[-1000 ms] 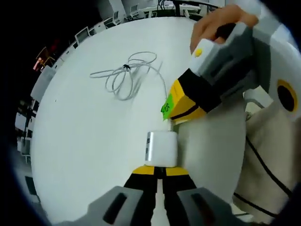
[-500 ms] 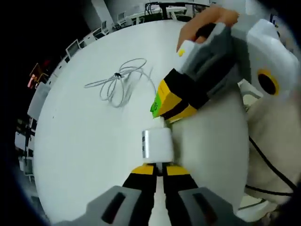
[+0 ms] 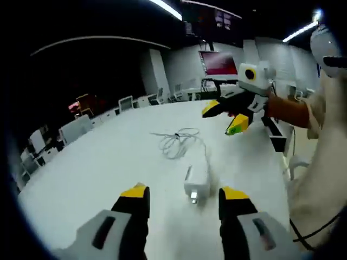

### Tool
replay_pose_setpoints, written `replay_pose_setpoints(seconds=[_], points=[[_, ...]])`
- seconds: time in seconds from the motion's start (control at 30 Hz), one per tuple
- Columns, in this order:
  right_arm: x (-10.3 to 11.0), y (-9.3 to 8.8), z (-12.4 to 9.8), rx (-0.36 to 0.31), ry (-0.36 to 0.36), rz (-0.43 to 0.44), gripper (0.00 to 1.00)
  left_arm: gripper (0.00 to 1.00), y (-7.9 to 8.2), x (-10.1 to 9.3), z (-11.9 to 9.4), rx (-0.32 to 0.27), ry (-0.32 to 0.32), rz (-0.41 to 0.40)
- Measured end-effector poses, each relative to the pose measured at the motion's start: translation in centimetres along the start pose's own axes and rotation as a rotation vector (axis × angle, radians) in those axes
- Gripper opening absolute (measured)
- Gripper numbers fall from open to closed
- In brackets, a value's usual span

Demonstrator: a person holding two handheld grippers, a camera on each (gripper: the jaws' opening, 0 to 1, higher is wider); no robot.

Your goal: Plug the desk Type‑C cable into the charger adapter.

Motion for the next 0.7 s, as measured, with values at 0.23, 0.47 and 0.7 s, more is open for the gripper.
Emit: replay_pose_setpoints(seconds=[0.23, 0.47, 0.7], points=[[-3.5, -0.6, -4.0, -0.059, -0.182, 0.129, 0.42, 0.52, 0.9, 2.3, -3.9, -0.187, 0.173, -0.091], [-5.5, -1.9, -8.0, -0.048, -0.344, 0.111, 0.41, 0.54, -0.1, 1.3, -6.3, -0.193, 0.211, -0.115], [-6.3, -2.6, -9.3, -0.017, -0.369, 0.089, 0.42, 0.54, -0.3, 0.5, -6.8, -0.168, 0.211, -0.08]])
Point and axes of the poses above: the point that each gripper's makers call its tool centre point, and the gripper's own axes: z roughly forward along the fingers, x roughly to its left, y roughly out of its top, the point moved 1 cm from there along -z, roughly backward along the fingers, and after that the axes turned 5 degrees about -z, right-handed, at the moved point
